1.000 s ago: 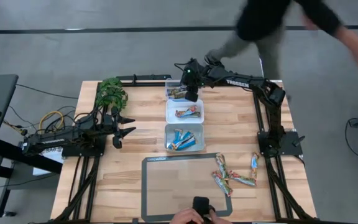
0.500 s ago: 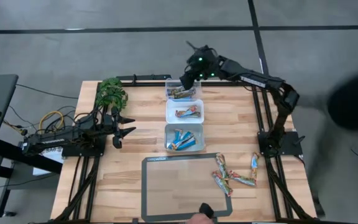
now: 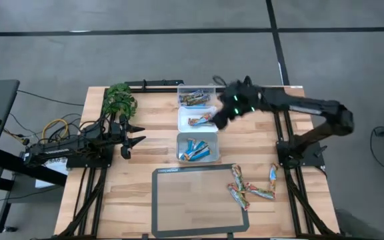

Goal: Pick and place Granola Bars by type
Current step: Put the orange granola bar into the gray bin

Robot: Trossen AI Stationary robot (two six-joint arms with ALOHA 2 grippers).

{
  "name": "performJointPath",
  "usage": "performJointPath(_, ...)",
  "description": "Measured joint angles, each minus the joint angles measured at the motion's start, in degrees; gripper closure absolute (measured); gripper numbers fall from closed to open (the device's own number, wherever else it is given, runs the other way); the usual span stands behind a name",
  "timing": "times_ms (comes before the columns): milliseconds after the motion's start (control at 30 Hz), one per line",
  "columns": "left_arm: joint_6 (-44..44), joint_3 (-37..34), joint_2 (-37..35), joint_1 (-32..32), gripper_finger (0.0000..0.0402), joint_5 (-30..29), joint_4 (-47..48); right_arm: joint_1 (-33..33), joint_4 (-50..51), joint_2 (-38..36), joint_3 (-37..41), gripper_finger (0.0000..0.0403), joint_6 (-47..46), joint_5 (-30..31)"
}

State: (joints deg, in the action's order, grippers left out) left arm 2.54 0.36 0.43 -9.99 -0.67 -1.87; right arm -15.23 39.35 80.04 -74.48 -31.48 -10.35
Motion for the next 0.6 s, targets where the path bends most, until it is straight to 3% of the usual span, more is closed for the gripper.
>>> performJointPath(267,0.1,0.0,0.0,-0.01,0.0235,0.0,0.0,17.92,-0.53,-10.61,17.08,0.0193,-23.61,5.19)
performJointPath(433,0.12,0.0,0.0,-0.01,0.0235,0.0,0.0,27.02,-0.2,-11.44,24.18,0.0194,-37.83,7.48)
performJointPath(600,0.12,0.02,0.02,-0.01,0.0235,0.02,0.0,32.28,-0.11,-10.19,28.27,0.0195,-45.24,7.48)
